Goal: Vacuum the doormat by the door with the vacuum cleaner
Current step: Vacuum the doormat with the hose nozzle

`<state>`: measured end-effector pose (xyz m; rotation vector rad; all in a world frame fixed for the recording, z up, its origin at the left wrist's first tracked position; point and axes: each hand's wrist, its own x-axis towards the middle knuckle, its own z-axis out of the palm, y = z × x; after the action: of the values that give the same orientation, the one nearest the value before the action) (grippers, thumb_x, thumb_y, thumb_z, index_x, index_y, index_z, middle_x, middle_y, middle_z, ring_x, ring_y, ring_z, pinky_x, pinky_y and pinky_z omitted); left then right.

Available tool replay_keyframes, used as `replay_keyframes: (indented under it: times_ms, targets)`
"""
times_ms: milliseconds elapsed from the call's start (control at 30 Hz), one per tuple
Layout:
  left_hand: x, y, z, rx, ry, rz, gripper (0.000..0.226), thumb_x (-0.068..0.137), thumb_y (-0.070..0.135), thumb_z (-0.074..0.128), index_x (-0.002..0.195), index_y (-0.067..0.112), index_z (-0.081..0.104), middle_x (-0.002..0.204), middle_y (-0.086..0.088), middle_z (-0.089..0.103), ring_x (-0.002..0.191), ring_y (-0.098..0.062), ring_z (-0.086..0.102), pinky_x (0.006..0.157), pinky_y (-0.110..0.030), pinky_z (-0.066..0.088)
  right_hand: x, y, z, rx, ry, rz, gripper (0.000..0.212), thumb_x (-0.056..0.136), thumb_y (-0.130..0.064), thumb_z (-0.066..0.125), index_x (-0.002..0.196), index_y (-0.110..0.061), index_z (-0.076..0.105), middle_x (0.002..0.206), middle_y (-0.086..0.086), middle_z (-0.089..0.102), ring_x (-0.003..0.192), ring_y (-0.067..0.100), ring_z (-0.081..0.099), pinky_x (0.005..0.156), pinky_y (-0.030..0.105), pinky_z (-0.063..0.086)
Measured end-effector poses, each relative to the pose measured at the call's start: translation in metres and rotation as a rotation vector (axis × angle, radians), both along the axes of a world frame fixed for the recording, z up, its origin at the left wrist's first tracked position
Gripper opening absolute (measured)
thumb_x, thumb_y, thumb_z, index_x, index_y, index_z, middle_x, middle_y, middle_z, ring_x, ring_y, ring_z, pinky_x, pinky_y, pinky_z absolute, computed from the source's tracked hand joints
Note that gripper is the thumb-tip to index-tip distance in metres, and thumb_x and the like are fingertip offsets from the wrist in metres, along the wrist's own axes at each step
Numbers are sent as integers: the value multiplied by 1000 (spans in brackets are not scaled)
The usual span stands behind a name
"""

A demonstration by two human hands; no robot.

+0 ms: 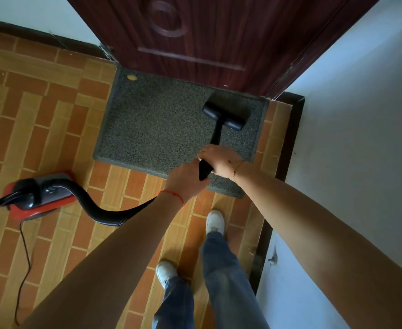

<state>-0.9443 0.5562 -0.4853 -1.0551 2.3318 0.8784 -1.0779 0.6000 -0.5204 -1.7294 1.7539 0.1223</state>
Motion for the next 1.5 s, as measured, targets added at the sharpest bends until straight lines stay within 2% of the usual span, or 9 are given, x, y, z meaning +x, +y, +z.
replay_keyframes:
  times_ms: [133, 333, 467, 567, 800, 1000, 1133, 1267, 1500]
  targets:
    - [-38, -9, -4, -9, -4, -9, 31, 87, 31, 57, 106, 8, 53, 75, -2, 54, 64, -23, 55, 57, -31, 44, -38, -10, -3, 4, 7, -1, 19, 91, -5, 53, 107, -14, 58, 116, 2, 60, 112, 19, 57, 88, 30, 46]
    - [-79, -18, -7, -20, 21, -28, 34, 87, 33, 57, 110, 8, 53, 76, -2, 55, 65, -23, 58, 56, -31, 48, -78, -20, -7, 21, -3, -20, 18, 90, -3, 54, 103, -15, 59, 113, 2, 62, 110, 19, 59, 94, 36, 50]
    - [-96, -19, -8, -20, 30, -28, 33, 86, 35, 57, 107, 10, 54, 75, -1, 58, 67, -23, 62, 59, -32, 52, -97, -22, -6, 27, 3, -16, 17, 90, -2, 55, 101, -16, 58, 111, 0, 62, 108, 18, 59, 95, 31, 48]
    - [-105, -17, -7, -25, 32, -28, 31, 86, 36, 57, 104, 12, 54, 76, 0, 58, 68, -22, 60, 60, -31, 51, -106, -20, -8, 55, 0, 6, 19, 87, -2, 58, 100, -16, 59, 108, 0, 62, 106, 19, 60, 97, 35, 49]
    - [-109, -11, -3, 19, 55, -34, 24, 84, 33, 57, 95, 13, 55, 74, -1, 60, 67, -22, 64, 62, -36, 58, -110, -16, 0, 91, -1, -3, 20, 89, -5, 56, 83, -22, 48, 100, 0, 64, 96, 18, 63, 90, 36, 52]
    - [-83, -1, 5, 34, 47, -60, 27, 86, 33, 58, 100, 9, 55, 75, -4, 58, 70, -26, 63, 62, -33, 55, -82, -1, 2, 123, -32, -46, 19, 89, -9, 56, 79, -24, 51, 93, -1, 65, 89, 17, 64, 86, 36, 53]
    - [-50, 8, 8, 48, 31, -55, 19, 85, 31, 59, 85, 14, 49, 70, -2, 55, 68, -26, 62, 57, -29, 48, -49, 10, 3, 125, -39, -28, 15, 89, -10, 56, 83, -23, 54, 96, -1, 65, 93, 18, 64, 87, 36, 53]
    - [-9, 21, 12, 65, 12, -62, 18, 85, 29, 58, 83, 14, 47, 68, 0, 52, 67, -24, 59, 58, -29, 44, -6, 23, 4, 109, -28, -7, 12, 90, -9, 54, 85, -20, 54, 99, 1, 66, 96, 20, 64, 88, 37, 53]
    - [73, 48, 18, 62, -57, -57, 24, 85, 32, 57, 96, 11, 53, 78, -3, 54, 66, -22, 54, 58, -29, 42, 78, 53, 9, 88, -27, -16, 18, 91, -12, 54, 78, -23, 47, 95, 0, 65, 90, 18, 64, 76, 28, 47]
